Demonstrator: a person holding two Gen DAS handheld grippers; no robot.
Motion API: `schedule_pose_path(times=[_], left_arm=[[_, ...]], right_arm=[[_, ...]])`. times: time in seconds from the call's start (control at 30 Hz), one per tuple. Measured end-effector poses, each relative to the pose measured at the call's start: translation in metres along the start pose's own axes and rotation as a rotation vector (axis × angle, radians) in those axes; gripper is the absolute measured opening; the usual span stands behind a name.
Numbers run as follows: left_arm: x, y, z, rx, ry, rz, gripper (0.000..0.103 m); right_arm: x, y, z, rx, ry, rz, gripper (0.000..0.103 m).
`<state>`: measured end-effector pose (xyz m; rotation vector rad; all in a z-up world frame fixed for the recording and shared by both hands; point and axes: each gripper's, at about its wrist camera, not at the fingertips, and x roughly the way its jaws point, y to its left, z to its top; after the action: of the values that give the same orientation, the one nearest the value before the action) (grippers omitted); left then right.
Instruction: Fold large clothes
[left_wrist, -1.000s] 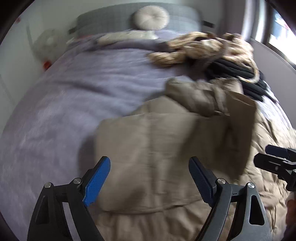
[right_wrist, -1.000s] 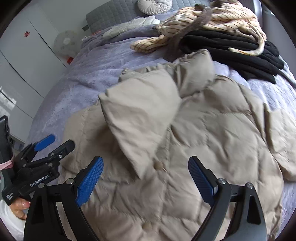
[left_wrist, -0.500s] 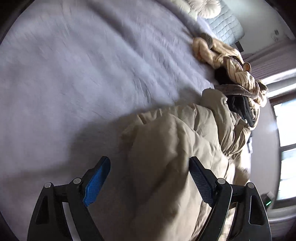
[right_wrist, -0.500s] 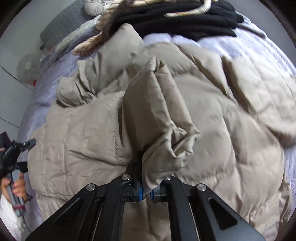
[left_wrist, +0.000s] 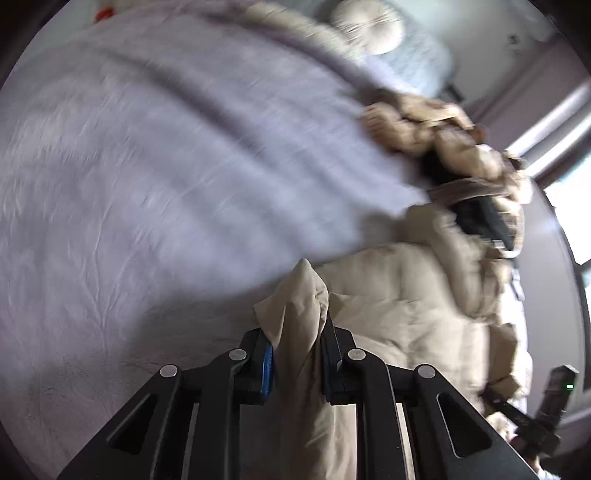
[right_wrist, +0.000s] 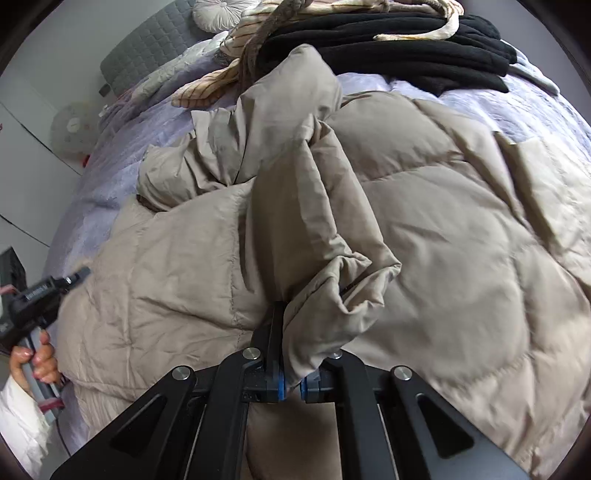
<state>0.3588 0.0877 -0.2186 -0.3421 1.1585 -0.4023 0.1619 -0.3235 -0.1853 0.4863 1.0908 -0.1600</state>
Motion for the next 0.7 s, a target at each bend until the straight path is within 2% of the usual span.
schedule_pose_path(times=[0.03, 0.07, 0.1, 0.13, 0.17, 0.23, 0.3, 0.33, 0.43, 0.47, 0.5, 0.6, 0.7], left_arm=[[0.007, 0.005, -0.003, -0.014, 0.01, 0.017, 0.022], [0.011, 0.007, -0.006, -0.029, 0.011, 0.028, 0.028], [0.01, 0.007, -0.007, -0.047, -0.002, 0.054, 0.03], [0.005, 0.007, -0.007, -0.06, -0.017, 0.085, 0.042], [-0.001, 0.008, -0.005, -0.065, -0.032, 0.122, 0.059], [-0.018, 0.009, 0.001, -0.063, -0.076, 0.216, 0.069], [-0.04, 0.012, 0.006, -0.049, -0.111, 0.258, 0.069], [-0.051, 0.011, 0.008, -0.042, -0.122, 0.272, 0.069], [-0.078, 0.003, 0.003, 0.0, -0.139, 0.28, 0.069], [-0.084, -0.005, -0.003, 0.029, -0.134, 0.276, 0.069], [-0.086, -0.01, -0.009, 0.053, -0.125, 0.271, 0.069], [-0.074, -0.038, -0.039, 0.153, -0.076, 0.281, 0.069], [-0.054, -0.046, -0.067, 0.184, -0.037, 0.323, 0.069]], right_arm=[[0.005, -0.002, 0.001, 0.023, 0.01, 0.008, 0.005], [0.007, -0.005, 0.001, 0.047, 0.017, 0.017, 0.006], [0.006, -0.007, 0.001, 0.055, 0.017, 0.021, 0.006], [0.003, -0.008, 0.0, 0.053, 0.017, 0.018, 0.006], [0.0, -0.01, 0.0, 0.051, 0.022, 0.017, 0.007], [-0.007, -0.017, -0.003, 0.061, 0.054, 0.031, 0.021], [-0.021, -0.028, -0.006, 0.08, 0.07, 0.017, 0.056], [-0.03, -0.033, -0.007, 0.088, 0.059, -0.001, 0.061], [-0.061, -0.048, -0.01, 0.103, -0.006, -0.075, 0.061], [-0.07, -0.049, -0.01, 0.1, -0.028, -0.08, 0.047], [-0.077, -0.049, -0.009, 0.084, -0.046, -0.076, 0.026], [-0.079, -0.034, -0.005, 0.003, -0.055, -0.037, 0.022], [-0.066, -0.014, 0.015, -0.094, -0.072, -0.021, 0.022]])
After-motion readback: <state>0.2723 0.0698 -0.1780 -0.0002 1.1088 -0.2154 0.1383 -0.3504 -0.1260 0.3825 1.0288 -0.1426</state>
